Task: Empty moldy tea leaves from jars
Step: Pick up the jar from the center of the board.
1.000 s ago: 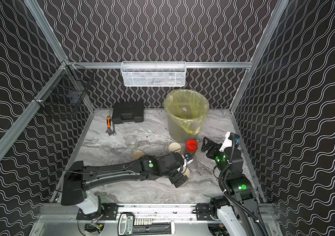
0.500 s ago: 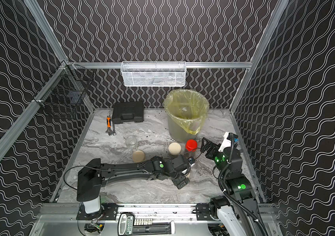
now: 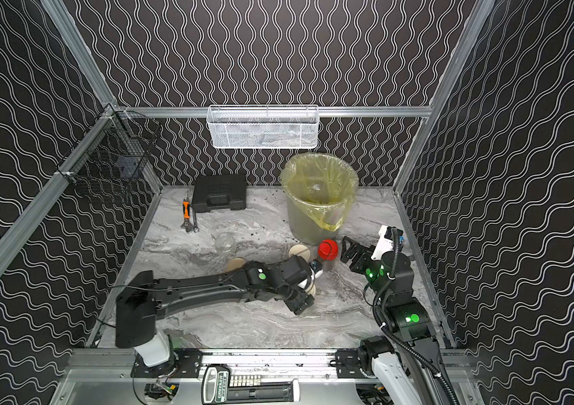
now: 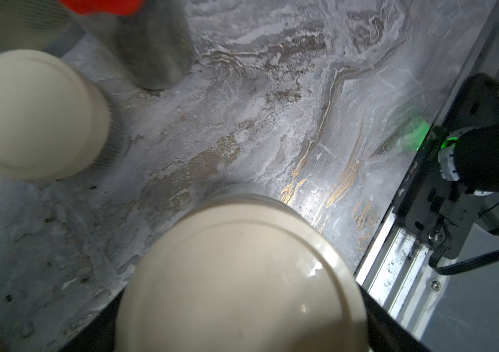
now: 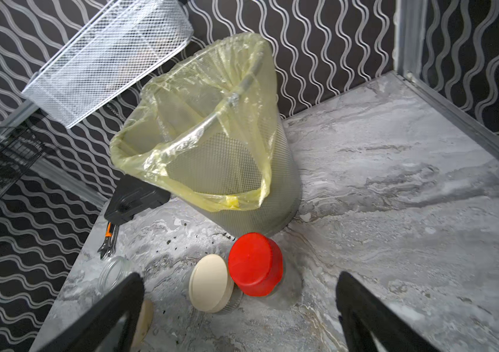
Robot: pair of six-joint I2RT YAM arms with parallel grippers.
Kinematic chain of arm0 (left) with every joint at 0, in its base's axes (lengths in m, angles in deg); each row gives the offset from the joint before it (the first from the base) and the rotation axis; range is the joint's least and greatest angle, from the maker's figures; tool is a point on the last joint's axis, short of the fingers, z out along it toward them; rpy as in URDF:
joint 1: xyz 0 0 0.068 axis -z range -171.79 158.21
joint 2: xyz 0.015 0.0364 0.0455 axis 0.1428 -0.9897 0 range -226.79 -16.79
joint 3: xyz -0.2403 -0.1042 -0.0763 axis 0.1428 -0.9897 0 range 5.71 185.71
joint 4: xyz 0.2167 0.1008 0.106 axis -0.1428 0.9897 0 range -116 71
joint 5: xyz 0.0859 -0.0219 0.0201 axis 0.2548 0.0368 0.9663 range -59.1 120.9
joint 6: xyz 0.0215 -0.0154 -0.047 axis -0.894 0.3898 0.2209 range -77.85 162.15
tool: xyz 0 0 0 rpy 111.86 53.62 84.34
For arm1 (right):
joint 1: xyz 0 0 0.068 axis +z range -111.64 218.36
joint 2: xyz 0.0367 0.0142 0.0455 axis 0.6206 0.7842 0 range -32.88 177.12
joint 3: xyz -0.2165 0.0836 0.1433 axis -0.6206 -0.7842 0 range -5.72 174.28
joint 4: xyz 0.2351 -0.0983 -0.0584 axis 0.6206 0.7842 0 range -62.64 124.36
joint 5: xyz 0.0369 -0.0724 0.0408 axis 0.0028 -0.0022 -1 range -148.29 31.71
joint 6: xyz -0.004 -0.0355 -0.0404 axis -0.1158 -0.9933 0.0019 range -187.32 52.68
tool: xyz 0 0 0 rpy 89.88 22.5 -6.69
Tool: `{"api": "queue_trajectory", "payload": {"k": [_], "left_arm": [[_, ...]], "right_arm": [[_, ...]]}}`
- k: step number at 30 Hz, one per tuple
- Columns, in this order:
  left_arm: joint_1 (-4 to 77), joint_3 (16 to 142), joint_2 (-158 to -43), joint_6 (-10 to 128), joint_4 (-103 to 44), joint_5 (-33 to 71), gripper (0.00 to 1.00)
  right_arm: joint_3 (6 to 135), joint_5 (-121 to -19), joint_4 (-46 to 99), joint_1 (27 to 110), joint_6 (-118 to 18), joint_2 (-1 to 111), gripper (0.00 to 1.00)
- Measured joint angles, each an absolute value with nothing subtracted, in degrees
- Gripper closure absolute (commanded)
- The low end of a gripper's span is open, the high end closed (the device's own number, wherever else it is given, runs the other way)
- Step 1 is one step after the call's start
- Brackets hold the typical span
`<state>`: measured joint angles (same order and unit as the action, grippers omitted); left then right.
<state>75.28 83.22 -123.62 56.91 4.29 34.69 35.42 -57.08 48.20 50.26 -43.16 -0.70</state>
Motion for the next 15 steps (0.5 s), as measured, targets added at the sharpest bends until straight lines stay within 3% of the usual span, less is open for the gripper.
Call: {"api": "queue_trajectory", "payload": {"k": [5, 10, 15], "left_arm": [[70.67, 81.69, -115.73, 57.22, 4.99, 33.36, 0.63], [62.76, 79.51, -106.48, 58.53, 7.26, 31.78, 0.71], [55.24, 79.12, -99.27, 59.87, 9.34, 27.48, 0.74]], "right_arm": [[31.82, -66.98, 40.71, 50.26, -47.25, -1.72, 0.07], [26.96, -79.22, 30.13, 50.98, -50.02, -1.42, 0.02], [24.17, -87.77, 19.51, 56.25, -54.31, 0.64, 0.01]]}}
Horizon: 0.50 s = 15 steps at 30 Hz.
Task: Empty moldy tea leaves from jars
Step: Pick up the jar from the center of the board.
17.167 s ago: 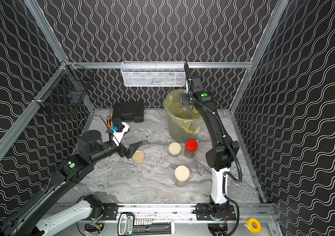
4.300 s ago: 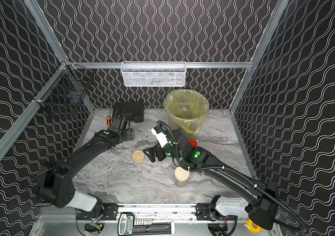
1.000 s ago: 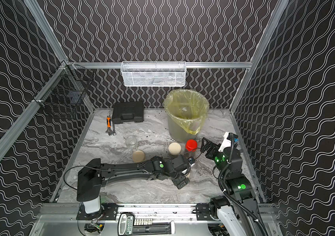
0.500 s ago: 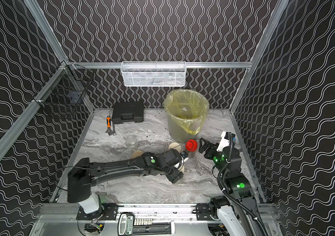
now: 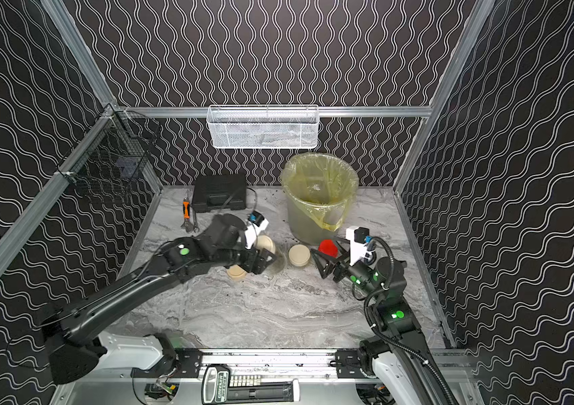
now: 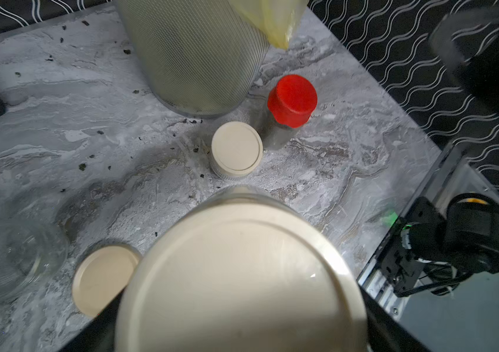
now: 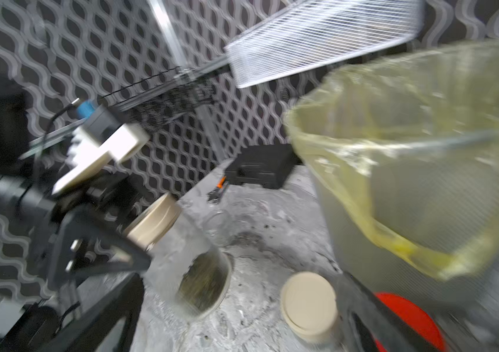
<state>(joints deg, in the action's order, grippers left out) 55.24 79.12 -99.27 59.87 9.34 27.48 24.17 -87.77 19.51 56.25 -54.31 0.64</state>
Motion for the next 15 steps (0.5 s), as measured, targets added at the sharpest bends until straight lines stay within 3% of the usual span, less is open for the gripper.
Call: {"api": "queue_trajectory", "payload": {"k": [8, 15], "left_arm": [[48.15, 76.73, -93.43, 62.82, 9.44, 17.97, 0.76], [47.21, 75.62, -91.14, 64.85, 8.35, 12.07, 0.76]], "right_arm": [[22.64, -89.32, 8.4, 76.36, -72.99, 8.81, 0.01], [22.86, -83.57, -0.3, 80.75, -80.47, 19.19, 0.01]]}}
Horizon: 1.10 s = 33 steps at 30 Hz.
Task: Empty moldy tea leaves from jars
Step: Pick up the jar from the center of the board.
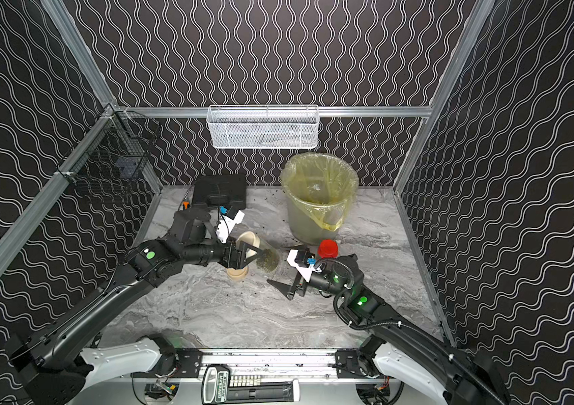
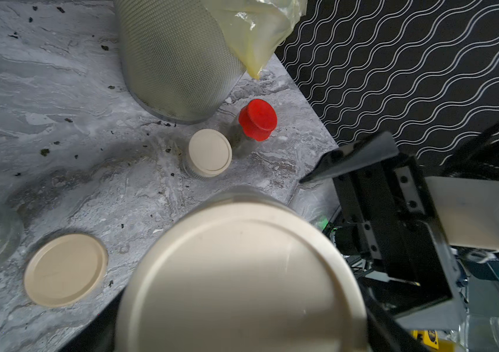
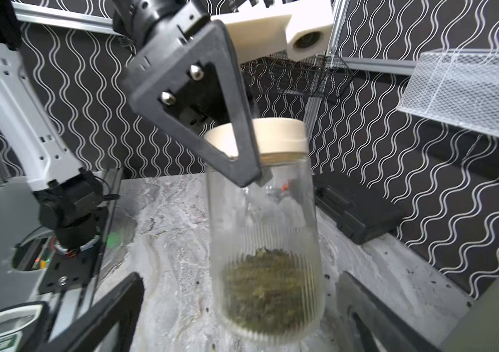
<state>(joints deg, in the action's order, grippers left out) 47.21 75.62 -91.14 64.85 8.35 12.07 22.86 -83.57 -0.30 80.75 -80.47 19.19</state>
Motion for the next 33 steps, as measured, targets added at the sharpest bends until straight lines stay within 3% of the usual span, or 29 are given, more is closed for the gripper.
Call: {"api": "queue_trajectory", "payload": {"k": [20, 28, 31, 33], "left_arm": [[47.11, 74.24, -90.92, 69.22, 3.35, 5.99, 0.78], [46.97, 74.15, -91.22, 70.53, 2.3, 4.7, 0.78], [46.89, 74.13, -91.25, 70.66, 2.14, 4.24, 0.77], [46.89, 74.13, -91.25, 70.66, 1.97, 4.29, 0.7]], "right_arm": [[23.69, -85.62, -15.88, 81.54, -79.94, 31.26, 0.02], [23.71, -85.14, -17.93, 81.51, -79.77, 32.61, 0.12], [23.71, -84.64, -18.39, 81.47, -79.73, 32.81, 0.21], [23.71, -84.53, -18.52, 81.47, -79.68, 32.81, 0.31]]}}
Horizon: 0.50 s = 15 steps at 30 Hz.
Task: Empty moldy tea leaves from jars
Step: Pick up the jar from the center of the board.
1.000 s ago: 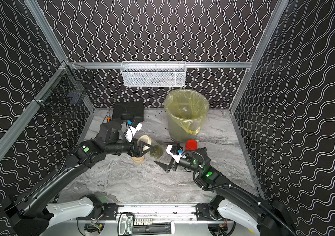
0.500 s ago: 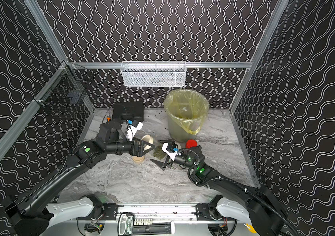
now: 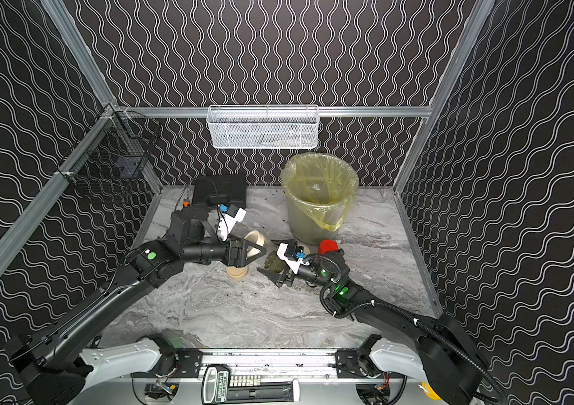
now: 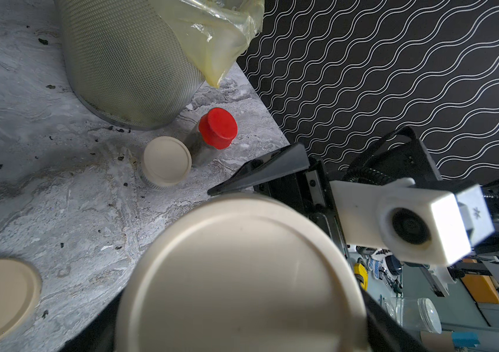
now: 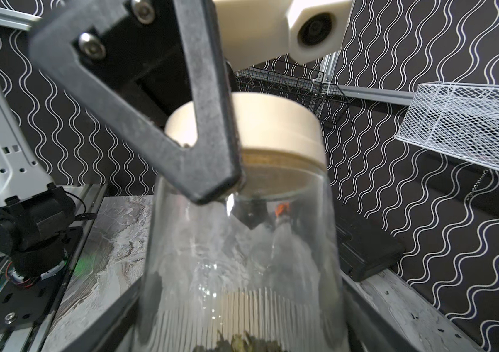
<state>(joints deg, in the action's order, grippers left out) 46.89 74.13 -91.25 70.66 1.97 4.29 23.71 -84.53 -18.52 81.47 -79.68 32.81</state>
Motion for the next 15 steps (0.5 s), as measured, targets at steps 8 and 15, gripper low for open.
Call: {"api": "queue_trajectory", "payload": {"k": [8, 15], "left_arm": [[46.95, 74.15, -90.0, 70.12, 1.07, 3.63, 0.02], [46.95, 76.49, -87.71, 67.32, -0.57, 3.89, 0.01]], "right_arm": [[23.71, -84.64, -18.39, 81.6, -79.24, 30.76, 0.58], [23.14, -84.86, -17.93, 81.58, -78.44, 27.59, 0.62]]}}
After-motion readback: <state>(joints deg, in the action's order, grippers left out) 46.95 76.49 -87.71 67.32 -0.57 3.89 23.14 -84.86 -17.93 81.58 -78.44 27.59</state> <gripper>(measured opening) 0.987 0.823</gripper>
